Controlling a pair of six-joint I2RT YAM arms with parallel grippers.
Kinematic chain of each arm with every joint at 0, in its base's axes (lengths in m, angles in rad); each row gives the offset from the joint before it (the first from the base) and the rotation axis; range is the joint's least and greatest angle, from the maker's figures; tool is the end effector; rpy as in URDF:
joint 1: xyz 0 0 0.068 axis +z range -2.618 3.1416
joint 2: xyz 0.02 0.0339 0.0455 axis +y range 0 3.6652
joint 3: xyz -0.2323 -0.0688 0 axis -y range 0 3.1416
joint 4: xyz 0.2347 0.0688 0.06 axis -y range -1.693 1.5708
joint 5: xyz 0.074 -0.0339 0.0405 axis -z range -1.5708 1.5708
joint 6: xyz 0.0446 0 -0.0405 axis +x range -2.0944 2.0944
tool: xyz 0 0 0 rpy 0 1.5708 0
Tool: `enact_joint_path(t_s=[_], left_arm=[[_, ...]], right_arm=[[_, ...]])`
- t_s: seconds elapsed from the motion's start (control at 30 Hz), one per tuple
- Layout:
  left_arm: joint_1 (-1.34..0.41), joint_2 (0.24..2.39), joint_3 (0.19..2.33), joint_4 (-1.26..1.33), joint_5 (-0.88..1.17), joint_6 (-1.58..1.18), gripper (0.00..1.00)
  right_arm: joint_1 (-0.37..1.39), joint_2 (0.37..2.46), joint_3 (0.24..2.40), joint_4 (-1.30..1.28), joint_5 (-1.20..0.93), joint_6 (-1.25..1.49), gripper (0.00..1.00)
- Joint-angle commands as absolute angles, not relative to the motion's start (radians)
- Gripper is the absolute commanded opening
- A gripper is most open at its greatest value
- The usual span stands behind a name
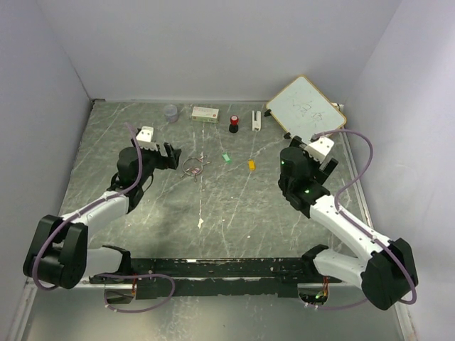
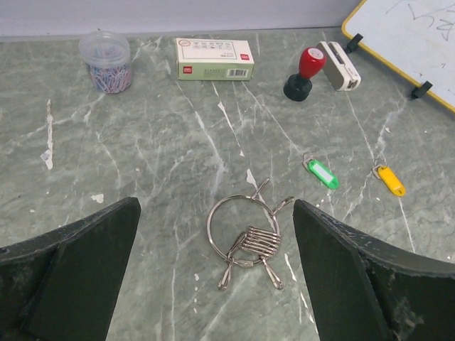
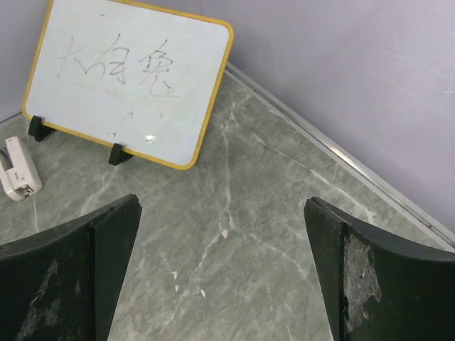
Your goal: Remove the keys from the keyring
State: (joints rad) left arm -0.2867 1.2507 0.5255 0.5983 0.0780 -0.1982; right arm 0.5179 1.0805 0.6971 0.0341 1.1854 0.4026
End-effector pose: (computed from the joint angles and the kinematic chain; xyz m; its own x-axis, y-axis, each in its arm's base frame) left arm 0.2674 -0.0825 0.2082 -0.1891 -0.1489 -0.9706 0.3252 0.9232 -0.2050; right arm 0.2255 0.0809 0.2552 -0.0501 0.1410 -0.9887 0.6413 0.7635 0.0764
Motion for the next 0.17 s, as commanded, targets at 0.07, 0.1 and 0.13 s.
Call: enact_joint_path(t_s=[0.07, 0.1, 0.13], left_arm=[[-0.279, 1.264, 0.526, 0.611, 0.075, -0.189, 1.0], [-0.279, 1.265, 0.526, 0.608, 0.074, -0.188, 1.0], [-0.279, 1.265, 0.526, 0.606, 0.072, -0.186, 1.0]], right_arm=[[0.515, 1.066, 0.692, 0.027, 1.247, 0.417, 1.0], [0.515, 1.071, 0.692, 0.025, 1.247, 0.418, 1.0], [0.515, 1.074, 0.693, 0.029, 1.247, 0.415, 1.0]])
